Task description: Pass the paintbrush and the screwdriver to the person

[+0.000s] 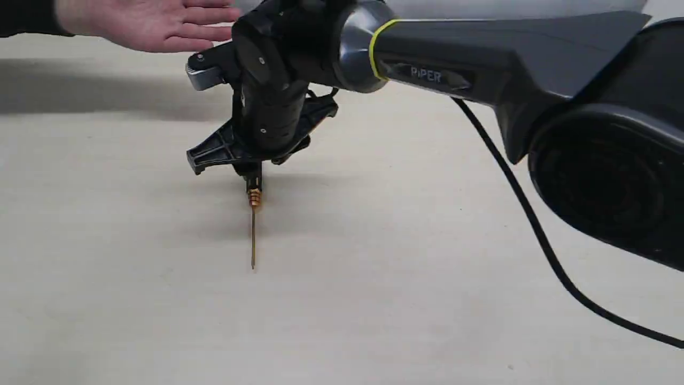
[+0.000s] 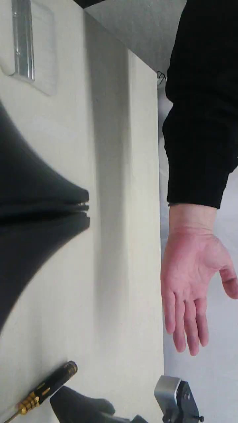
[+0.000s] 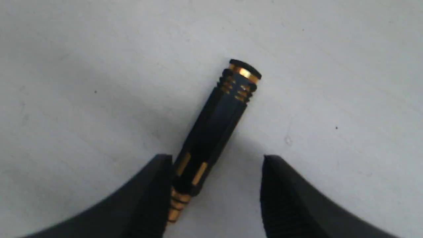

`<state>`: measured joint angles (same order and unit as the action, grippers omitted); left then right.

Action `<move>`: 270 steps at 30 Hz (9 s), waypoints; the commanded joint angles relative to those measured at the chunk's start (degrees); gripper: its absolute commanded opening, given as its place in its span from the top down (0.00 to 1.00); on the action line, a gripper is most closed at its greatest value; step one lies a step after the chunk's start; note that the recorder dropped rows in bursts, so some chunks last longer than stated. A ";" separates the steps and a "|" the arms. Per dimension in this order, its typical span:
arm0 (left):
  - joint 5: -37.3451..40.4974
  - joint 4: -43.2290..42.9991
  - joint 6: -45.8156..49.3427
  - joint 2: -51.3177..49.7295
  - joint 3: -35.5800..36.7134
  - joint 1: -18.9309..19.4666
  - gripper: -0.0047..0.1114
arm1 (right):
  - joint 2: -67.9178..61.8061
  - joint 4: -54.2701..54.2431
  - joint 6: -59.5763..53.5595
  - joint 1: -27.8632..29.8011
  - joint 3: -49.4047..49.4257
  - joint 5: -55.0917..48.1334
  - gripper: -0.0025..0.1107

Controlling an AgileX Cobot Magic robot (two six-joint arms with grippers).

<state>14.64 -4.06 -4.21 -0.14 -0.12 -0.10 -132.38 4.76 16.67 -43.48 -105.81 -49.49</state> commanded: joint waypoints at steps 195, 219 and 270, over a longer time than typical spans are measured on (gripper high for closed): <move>-0.35 0.13 -0.12 0.14 0.12 -0.30 0.96 | 125.54 13.96 3.71 49.96 105.81 48.77 0.94; -0.33 0.12 -0.12 0.14 0.12 -0.30 0.96 | 127.60 12.23 3.71 46.09 105.81 34.80 0.94; -0.34 0.16 -0.12 0.14 0.12 -0.30 0.96 | 127.60 -0.89 -13.92 45.96 105.81 38.86 0.94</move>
<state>14.64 -4.06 -4.21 -0.14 -0.12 -0.10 -5.10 4.16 2.98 2.10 -0.19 -11.27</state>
